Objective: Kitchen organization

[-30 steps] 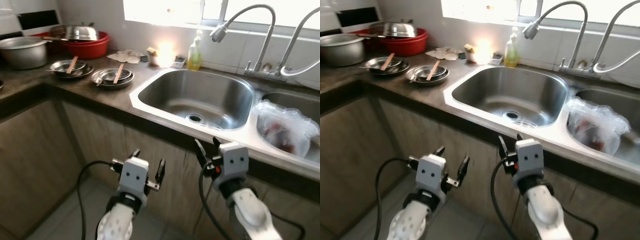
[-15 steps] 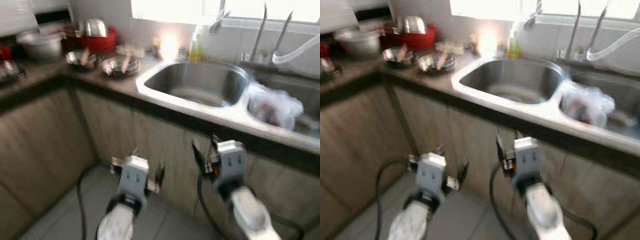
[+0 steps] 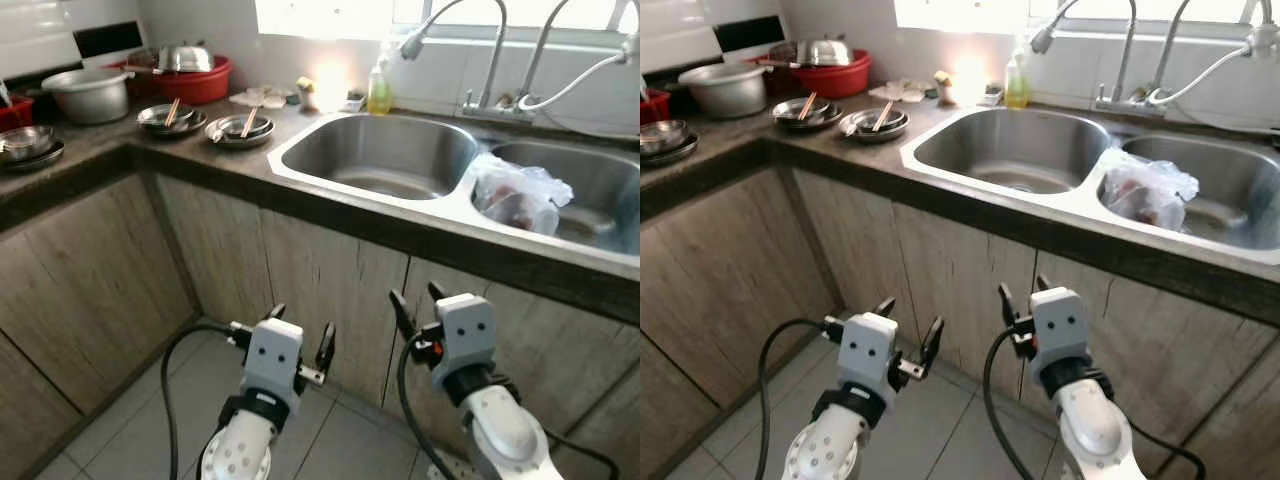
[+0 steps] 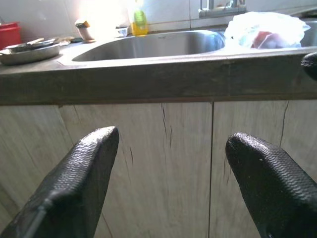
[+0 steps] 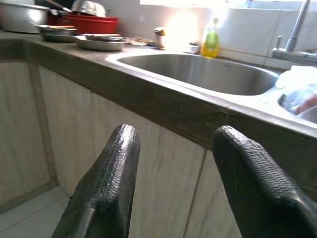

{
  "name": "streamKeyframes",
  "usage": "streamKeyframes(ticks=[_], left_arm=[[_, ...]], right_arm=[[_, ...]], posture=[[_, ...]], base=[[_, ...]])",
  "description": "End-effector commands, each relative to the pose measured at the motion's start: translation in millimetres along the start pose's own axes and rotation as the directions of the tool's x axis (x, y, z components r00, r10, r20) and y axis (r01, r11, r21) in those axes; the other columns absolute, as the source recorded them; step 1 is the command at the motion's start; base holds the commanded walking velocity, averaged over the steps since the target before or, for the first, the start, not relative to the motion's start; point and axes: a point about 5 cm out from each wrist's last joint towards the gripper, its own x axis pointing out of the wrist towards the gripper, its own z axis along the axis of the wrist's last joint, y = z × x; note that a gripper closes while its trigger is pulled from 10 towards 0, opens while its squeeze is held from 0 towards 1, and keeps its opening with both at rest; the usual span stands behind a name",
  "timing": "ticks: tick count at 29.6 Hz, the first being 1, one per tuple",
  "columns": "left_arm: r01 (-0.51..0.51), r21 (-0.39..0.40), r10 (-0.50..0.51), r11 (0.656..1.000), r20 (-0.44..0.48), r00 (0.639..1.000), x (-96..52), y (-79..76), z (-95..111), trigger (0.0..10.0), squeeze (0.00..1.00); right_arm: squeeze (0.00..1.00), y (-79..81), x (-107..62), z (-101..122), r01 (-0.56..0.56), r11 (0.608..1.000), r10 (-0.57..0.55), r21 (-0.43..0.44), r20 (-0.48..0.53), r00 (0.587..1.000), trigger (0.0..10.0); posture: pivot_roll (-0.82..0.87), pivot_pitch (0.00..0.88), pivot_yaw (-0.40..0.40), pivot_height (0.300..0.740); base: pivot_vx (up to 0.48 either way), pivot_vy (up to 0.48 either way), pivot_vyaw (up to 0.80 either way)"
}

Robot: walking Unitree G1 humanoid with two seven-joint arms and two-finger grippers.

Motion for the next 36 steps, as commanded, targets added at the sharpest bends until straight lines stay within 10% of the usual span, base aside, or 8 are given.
streamKeyframes(ticks=[1, 36], left_arm=[[-0.003, 0.006, 0.003, 1.000, -0.006, 1.000, -0.3, 1.2, -0.4, 10.0, 0.00], [0.007, 0.008, -0.007, 1.000, -0.001, 1.000, 2.5, -0.3, 0.1, 10.0, 0.00]], right_arm=[[0.00, 2.3, 1.2, 0.4, -0.014, 1.000, 0.014, 0.006, 0.008, 1.000, 10.0], [0.00, 5.7, 4.9, 1.7, -0.039, 0.999, 0.040, -0.014, 0.021, 0.999, 10.0]], posture=[[0.04, 0.036, -0.028, 0.740], [0.04, 0.030, -0.029, 0.740]], base=[[0.285, 0.000, 0.66], [0.376, 0.000, 0.80]])
